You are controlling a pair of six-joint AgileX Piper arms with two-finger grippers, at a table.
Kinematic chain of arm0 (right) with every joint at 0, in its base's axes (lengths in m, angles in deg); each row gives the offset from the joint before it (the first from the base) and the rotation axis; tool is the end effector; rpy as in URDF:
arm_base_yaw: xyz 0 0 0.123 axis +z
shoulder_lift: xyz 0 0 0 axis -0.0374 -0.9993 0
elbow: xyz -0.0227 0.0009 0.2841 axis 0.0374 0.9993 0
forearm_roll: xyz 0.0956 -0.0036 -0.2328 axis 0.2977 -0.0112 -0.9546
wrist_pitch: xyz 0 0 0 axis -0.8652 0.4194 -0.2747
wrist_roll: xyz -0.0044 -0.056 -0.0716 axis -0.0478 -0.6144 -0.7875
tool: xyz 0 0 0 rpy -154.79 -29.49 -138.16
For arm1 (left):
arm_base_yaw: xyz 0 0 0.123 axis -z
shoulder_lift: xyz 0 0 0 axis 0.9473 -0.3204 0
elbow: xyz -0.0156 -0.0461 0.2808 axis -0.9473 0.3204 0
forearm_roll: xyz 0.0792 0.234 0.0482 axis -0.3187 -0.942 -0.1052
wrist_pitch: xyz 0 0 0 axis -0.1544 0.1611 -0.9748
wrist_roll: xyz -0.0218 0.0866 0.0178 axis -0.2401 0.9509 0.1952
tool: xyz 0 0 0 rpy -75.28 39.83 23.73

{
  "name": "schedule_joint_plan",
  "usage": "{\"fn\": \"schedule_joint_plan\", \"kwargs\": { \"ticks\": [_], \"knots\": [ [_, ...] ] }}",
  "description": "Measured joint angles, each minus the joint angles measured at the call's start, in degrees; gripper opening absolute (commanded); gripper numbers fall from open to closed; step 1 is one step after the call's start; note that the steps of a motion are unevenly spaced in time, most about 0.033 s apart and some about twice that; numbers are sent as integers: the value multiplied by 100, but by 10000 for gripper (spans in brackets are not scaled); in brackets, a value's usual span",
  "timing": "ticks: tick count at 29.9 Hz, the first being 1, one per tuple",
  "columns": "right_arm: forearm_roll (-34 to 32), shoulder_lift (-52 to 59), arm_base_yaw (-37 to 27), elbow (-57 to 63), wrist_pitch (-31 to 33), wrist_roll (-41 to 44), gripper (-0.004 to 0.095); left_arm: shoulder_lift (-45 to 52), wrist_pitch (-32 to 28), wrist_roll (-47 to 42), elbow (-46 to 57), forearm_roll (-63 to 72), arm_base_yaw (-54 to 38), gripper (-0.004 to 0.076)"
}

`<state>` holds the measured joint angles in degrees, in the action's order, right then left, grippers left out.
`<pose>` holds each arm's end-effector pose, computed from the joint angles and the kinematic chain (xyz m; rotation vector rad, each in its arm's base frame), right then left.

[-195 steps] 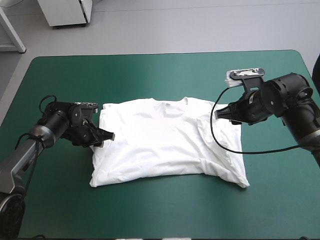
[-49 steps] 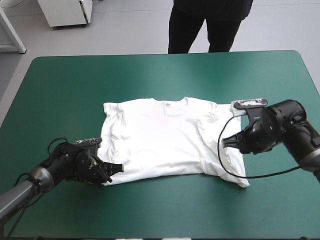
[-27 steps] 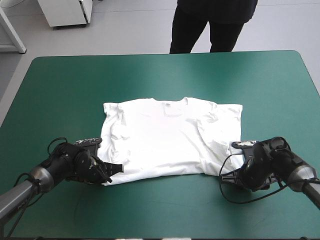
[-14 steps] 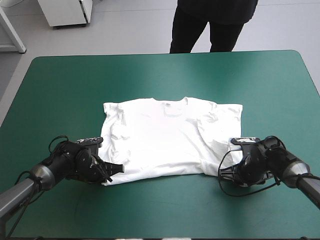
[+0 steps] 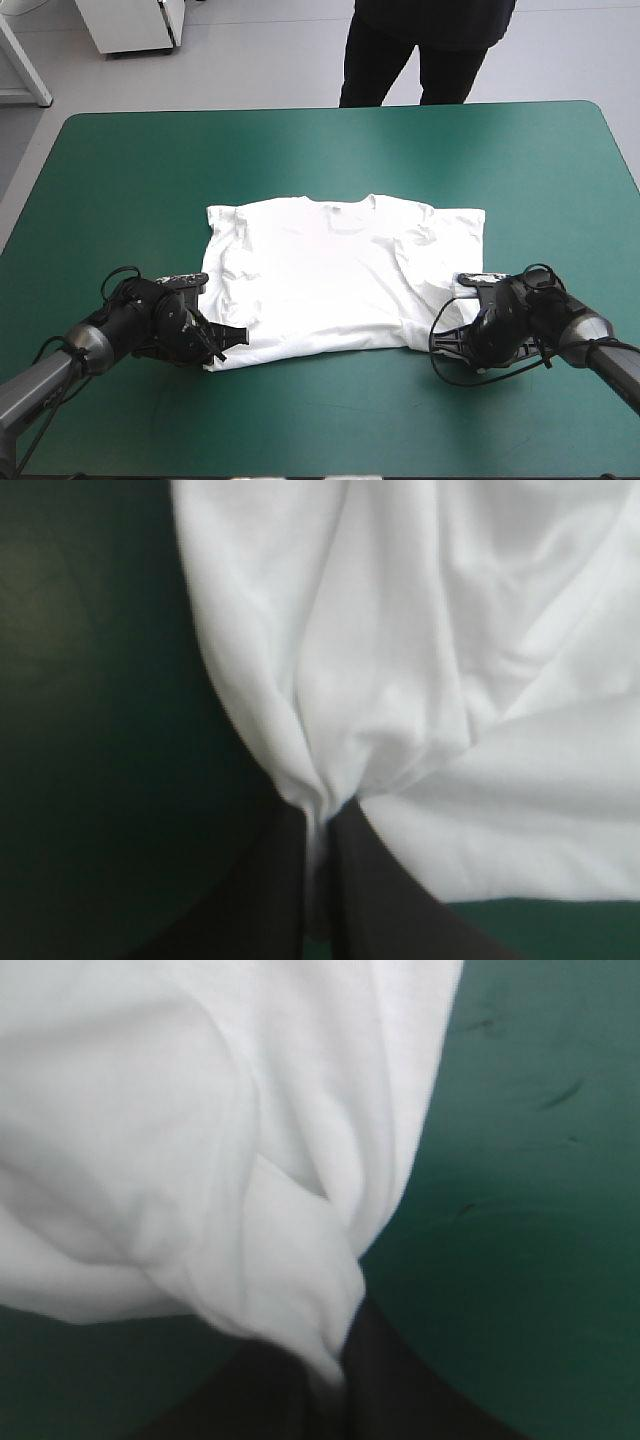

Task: Fold the cloth

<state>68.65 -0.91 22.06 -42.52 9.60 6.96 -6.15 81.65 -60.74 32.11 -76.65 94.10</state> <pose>0.2059 0.0765 0.2067 -0.0435 3.0231 0.0918 0.2017 -0.0873 0.2024 -0.1224 3.0043 -0.1355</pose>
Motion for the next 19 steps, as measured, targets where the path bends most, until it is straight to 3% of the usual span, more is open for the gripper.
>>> {"fn": "schedule_joint_plan", "kwargs": {
  "ticks": [10,19],
  "knots": [
    [-395,698,0,-539,519,23,-17,-123,411,443,-413,-118,0,-22],
    [-669,827,0,-1819,862,-159,-17,-142,801,753,-2018,-489,-12,-22]
  ]
}}
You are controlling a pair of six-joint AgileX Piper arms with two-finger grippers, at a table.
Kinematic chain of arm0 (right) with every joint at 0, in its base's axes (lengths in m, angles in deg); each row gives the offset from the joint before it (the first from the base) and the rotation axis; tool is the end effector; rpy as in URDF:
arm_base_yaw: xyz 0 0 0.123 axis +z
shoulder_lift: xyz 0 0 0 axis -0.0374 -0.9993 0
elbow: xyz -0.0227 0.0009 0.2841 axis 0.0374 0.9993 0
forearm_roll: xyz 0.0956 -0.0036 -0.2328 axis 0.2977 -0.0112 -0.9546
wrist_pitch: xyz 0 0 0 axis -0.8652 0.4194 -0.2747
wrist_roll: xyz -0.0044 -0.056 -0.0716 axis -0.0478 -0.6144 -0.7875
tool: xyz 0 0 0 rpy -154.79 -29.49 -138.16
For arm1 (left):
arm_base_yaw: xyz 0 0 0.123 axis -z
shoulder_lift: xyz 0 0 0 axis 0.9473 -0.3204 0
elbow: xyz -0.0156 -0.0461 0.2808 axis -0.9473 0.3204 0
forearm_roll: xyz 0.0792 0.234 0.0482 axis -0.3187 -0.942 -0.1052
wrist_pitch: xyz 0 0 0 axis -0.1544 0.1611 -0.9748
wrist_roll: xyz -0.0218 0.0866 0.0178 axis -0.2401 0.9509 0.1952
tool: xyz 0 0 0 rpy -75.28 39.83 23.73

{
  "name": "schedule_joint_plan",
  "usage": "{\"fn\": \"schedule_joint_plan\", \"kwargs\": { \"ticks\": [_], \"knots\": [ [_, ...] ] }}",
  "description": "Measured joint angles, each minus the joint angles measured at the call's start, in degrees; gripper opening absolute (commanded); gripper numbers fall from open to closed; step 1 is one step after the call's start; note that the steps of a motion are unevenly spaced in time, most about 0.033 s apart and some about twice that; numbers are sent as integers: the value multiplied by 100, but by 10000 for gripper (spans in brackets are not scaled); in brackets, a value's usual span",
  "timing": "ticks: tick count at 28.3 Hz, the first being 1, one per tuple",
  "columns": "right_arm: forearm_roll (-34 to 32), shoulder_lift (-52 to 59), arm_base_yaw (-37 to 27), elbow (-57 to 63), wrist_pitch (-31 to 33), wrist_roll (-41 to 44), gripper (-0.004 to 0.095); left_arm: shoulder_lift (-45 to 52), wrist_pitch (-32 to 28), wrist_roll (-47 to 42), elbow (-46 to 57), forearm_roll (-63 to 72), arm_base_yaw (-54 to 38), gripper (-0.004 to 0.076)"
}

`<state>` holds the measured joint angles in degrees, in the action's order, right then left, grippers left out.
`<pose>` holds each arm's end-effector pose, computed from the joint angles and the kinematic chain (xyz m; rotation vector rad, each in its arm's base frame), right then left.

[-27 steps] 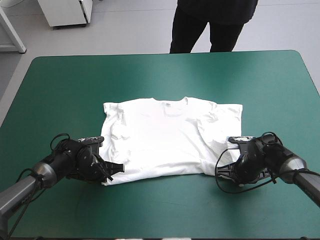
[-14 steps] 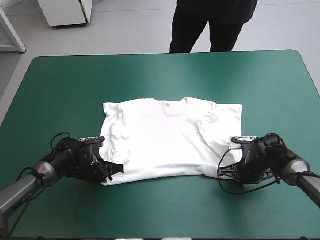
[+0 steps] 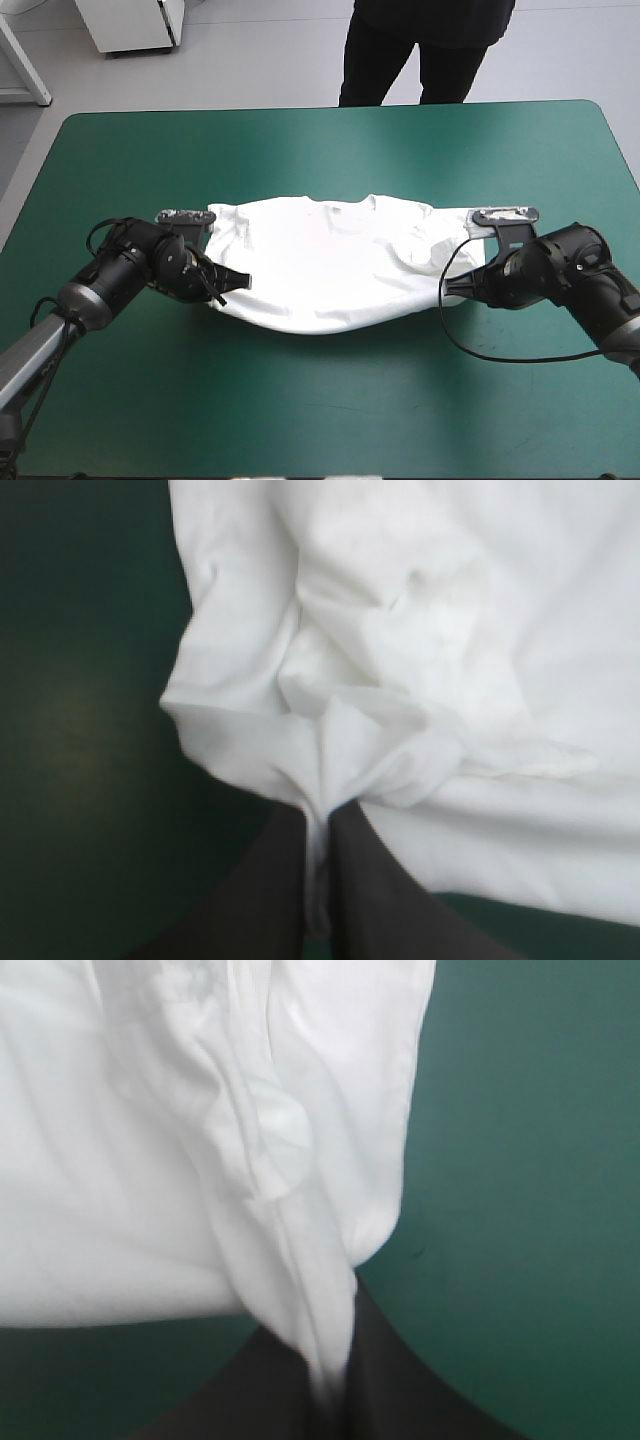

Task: Fold the cloth

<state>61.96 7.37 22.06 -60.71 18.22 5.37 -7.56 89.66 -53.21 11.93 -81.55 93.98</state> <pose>0.2201 0.0720 0.3217 -0.1326 2.6902 0.0698 0.2492 -0.0999 0.2852 0.1245 2.7972 -0.1094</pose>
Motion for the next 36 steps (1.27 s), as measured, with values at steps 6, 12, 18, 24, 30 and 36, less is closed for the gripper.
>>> {"fn": "schedule_joint_plan", "kwargs": {
  "ticks": [6,12,18,24,30,36],
  "knots": [
    [-366,-85,0,-683,-20,5,-17,0,10,5,-930,-436,0,-22],
    [-824,-496,0,-1139,-306,141,-17,-143,-172,-6,-1318,-953,0,-22],
    [-1053,-1129,-195,-1502,-711,422,-17,-725,-514,-11,-1745,-1164,-115,-22],
    [-740,-1783,-692,-1866,-1008,159,-17,-1643,-707,-5,-2476,-1239,-361,-22],
    [-376,-2415,-937,-2139,-1224,-124,-17,-2482,-763,23,-3124,-1251,-435,-22],
    [-139,-3145,-987,-2155,-1468,-248,-17,-3281,-788,103,-3458,-1262,-451,-22]
  ]
}}
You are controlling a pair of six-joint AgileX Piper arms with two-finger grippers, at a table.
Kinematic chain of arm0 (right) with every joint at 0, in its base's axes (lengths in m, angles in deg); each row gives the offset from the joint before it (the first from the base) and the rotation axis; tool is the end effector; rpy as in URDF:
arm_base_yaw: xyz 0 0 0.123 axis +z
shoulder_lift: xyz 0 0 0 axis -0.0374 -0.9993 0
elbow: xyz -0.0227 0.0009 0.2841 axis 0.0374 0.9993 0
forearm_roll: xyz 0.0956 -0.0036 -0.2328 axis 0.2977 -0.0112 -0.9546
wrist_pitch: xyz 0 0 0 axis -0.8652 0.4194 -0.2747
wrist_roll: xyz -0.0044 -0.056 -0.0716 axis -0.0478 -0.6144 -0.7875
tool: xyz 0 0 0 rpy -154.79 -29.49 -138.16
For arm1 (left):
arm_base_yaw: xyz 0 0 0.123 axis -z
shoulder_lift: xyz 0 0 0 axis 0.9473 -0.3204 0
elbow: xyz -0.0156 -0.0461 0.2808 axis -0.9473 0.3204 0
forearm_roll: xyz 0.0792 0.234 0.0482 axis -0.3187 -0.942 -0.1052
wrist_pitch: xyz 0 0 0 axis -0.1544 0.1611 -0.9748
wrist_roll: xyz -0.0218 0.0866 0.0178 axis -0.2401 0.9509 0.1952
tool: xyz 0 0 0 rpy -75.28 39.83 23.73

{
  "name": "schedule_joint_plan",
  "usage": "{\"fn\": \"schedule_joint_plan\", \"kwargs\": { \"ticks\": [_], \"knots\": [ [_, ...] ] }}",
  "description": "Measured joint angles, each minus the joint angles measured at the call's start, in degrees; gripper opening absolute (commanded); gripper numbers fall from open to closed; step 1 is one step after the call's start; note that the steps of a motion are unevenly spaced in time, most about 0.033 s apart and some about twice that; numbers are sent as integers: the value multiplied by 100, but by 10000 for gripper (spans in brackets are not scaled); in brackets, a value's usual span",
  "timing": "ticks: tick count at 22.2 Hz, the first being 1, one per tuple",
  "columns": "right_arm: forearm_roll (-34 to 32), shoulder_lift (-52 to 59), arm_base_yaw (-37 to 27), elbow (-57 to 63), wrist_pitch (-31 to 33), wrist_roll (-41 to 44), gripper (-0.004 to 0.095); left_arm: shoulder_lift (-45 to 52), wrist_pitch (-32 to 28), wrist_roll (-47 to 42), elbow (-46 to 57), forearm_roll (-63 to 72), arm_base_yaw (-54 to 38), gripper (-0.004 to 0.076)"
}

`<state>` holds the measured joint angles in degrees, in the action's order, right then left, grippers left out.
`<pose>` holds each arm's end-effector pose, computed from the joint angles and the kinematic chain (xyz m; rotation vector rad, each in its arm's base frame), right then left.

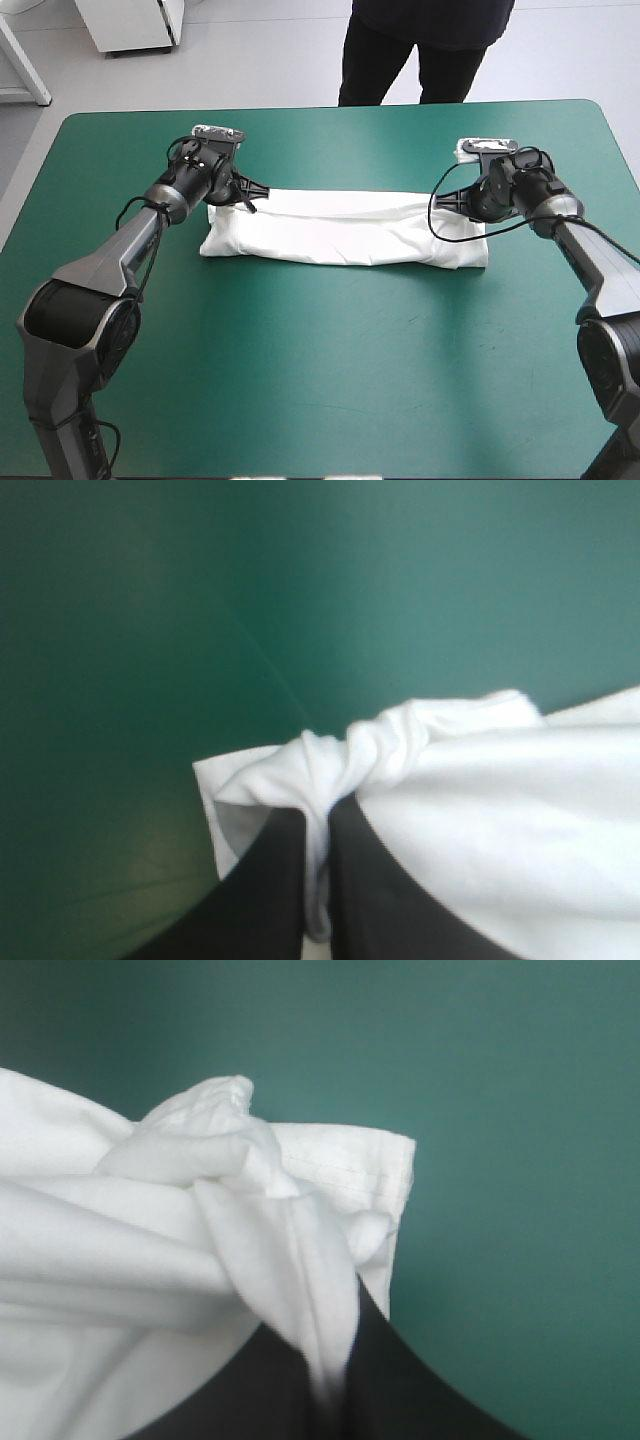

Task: Fold the cloth

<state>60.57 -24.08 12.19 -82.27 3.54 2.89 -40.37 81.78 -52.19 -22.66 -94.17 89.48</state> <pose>0.3844 0.0605 0.2719 -0.0013 2.6071 0.0081 0.4238 -0.1197 0.2624 0.1713 2.5728 0.1020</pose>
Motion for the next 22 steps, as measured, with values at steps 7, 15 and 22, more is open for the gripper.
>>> {"fn": "schedule_joint_plan", "kwargs": {
  "ticks": [7,15,22],
  "knots": [
    [212,-517,0,-10,-183,-5,-3,-447,-87,24,-23,-41,0,-19],
    [212,-342,0,-162,140,-323,593,-337,-64,437,-23,-180,0,420],
    [232,-284,0,-742,570,-264,529,209,34,598,-23,-99,-6,402]
  ]
}}
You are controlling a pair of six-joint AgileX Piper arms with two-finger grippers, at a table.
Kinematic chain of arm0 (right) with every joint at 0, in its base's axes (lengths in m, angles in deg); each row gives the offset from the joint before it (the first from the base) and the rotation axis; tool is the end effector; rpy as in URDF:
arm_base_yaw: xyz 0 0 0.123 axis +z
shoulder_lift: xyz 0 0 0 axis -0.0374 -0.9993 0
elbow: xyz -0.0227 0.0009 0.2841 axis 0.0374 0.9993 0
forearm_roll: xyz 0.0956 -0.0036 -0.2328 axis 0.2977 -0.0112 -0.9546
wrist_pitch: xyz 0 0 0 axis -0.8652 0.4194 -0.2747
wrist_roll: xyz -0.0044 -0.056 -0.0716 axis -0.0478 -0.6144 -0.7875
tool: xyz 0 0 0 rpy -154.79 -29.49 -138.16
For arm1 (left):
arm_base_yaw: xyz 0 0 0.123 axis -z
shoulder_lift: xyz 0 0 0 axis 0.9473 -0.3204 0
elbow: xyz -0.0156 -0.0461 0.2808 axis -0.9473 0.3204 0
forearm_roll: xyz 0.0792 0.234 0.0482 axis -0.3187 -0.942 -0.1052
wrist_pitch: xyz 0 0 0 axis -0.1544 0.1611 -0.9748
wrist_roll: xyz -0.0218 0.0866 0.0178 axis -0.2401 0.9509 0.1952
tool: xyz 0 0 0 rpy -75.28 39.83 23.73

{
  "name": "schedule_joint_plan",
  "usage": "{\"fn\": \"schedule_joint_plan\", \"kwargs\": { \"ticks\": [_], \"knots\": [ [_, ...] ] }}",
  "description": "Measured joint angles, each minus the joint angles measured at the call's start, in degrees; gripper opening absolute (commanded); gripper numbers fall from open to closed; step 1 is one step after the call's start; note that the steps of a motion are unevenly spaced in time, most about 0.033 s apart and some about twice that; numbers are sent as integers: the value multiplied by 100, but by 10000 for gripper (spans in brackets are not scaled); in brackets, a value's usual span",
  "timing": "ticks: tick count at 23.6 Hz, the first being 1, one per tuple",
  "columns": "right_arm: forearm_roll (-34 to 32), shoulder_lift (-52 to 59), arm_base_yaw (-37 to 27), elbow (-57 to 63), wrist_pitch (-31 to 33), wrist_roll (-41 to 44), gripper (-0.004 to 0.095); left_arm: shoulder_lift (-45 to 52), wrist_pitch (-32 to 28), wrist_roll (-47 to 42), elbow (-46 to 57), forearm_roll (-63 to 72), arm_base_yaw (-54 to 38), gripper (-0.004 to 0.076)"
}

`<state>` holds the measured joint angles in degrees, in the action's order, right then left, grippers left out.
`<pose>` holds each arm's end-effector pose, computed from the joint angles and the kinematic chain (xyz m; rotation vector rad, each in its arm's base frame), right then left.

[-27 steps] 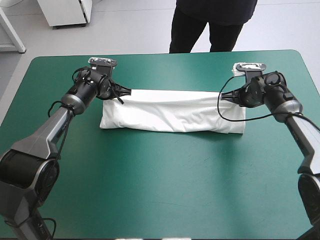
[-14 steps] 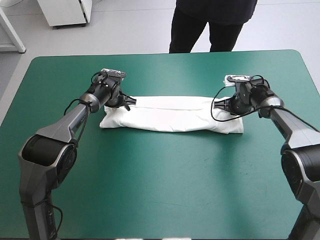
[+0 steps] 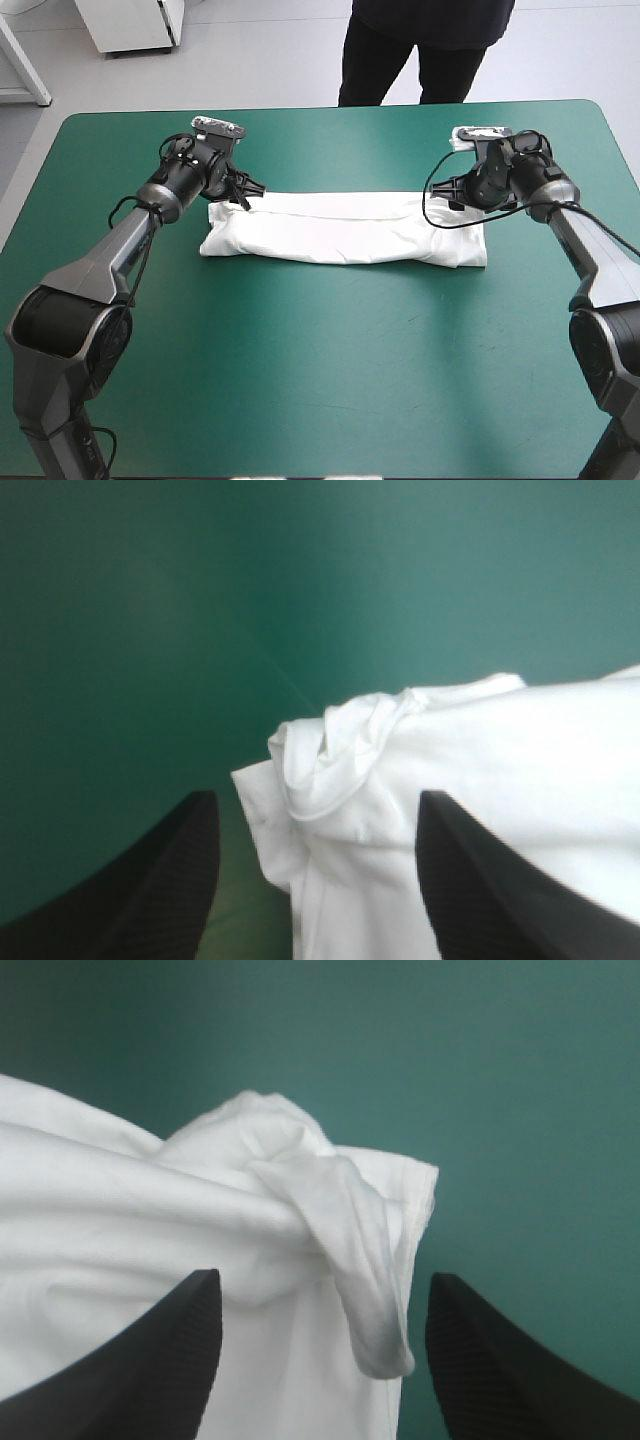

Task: Fold the cloth

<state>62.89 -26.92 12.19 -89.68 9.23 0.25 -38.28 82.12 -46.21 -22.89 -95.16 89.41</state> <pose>0.3979 0.0650 0.2856 -0.0264 2.6315 0.0300 0.4192 -0.1164 0.2796 0.3026 2.5253 0.1523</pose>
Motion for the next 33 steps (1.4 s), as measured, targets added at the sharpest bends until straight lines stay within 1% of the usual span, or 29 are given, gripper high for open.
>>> {"fn": "schedule_joint_plan", "kwargs": {
  "ticks": [1,2,3,4,7,8,10,12,15,19,25,30,33],
  "knots": [
    [0,6,0,-96,53,5,518,68,0,5,0,5,0,358],
    [0,13,0,-160,96,5,509,147,0,5,0,22,0,281],
    [0,34,0,-214,143,5,509,221,-5,40,0,69,0,74],
    [0,87,0,-255,274,17,510,342,-1,198,0,229,0,-20],
    [0,238,0,-270,589,49,509,452,19,913,0,730,88,-22],
    [0,337,0,-270,679,60,508,470,25,1111,0,932,268,-22],
    [0,514,0,-270,735,67,496,490,19,1290,0,1195,668,-22],
    [-5,677,0,-277,779,67,445,492,-1,1365,0,1417,1046,-22],
    [-25,840,0,-282,849,67,405,477,-257,1402,0,1496,1463,-22],
    [-26,860,0,-282,1078,98,401,106,-472,1402,0,1510,1522,-22],
    [-26,890,-26,-282,1078,112,401,-450,-813,1402,0,1848,1522,-22],
    [93,901,-279,-282,1078,117,401,-804,-969,1428,0,2045,1522,-22],
    [355,901,-520,-282,1078,111,401,-937,-1084,1536,-23,2089,1522,-22]
  ]
}}
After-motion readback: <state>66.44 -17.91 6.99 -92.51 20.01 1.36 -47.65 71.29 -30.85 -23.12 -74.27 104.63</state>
